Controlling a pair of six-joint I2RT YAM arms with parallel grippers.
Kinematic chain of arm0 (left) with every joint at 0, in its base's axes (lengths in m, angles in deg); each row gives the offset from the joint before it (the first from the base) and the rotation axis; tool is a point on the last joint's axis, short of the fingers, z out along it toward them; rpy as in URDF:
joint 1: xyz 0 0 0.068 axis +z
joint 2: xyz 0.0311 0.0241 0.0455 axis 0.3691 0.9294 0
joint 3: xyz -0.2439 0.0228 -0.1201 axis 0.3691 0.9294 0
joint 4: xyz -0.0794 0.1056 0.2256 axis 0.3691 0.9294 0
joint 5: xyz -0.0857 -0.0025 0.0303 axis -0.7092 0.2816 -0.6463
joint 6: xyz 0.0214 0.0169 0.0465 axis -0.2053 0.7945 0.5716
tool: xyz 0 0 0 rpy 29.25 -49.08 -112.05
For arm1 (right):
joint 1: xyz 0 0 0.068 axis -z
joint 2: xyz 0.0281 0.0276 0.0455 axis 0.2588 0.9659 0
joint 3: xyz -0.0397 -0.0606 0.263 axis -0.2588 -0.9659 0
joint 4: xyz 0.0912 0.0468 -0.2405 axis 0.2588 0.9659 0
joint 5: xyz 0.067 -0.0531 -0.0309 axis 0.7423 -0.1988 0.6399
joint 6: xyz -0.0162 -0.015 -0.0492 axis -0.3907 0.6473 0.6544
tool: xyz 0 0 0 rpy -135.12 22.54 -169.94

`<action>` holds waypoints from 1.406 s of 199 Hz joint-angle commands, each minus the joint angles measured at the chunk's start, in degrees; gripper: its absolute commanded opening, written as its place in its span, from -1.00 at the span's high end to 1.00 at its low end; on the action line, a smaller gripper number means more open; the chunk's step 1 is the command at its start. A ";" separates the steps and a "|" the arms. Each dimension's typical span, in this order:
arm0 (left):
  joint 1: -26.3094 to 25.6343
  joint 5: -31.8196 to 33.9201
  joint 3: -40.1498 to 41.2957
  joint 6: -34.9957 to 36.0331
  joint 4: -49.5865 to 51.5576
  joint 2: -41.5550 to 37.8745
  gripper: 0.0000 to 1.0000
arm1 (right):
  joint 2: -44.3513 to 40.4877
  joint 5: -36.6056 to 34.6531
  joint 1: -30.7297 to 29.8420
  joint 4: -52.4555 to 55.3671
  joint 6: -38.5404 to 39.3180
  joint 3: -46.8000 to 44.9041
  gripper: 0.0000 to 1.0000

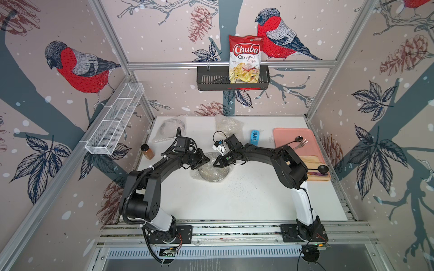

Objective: Wrap dinner plates in bubble wrap
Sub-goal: Wrap the plate in the bubble wrap, then pull the tape from the tape cutter.

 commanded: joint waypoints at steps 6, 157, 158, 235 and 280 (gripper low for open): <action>-1.88 1.62 -1.96 -1.29 -2.81 4.10 0.87 | -0.80 -0.91 -0.31 2.92 -0.82 0.02 0.77; -3.65 8.31 9.30 1.39 -6.88 8.97 1.00 | -15.50 3.53 9.43 -13.94 -18.68 -6.23 0.66; -3.67 8.31 9.28 1.41 -6.93 8.93 1.00 | -15.69 3.40 9.61 -13.89 -18.63 -6.35 0.66; -3.68 8.05 8.97 2.22 -6.68 8.63 1.00 | -19.70 -19.11 22.70 -5.23 -14.79 -13.60 0.49; -3.77 7.73 8.42 2.05 -6.38 8.17 1.00 | -19.54 -21.13 27.21 -10.81 -20.87 -18.67 0.33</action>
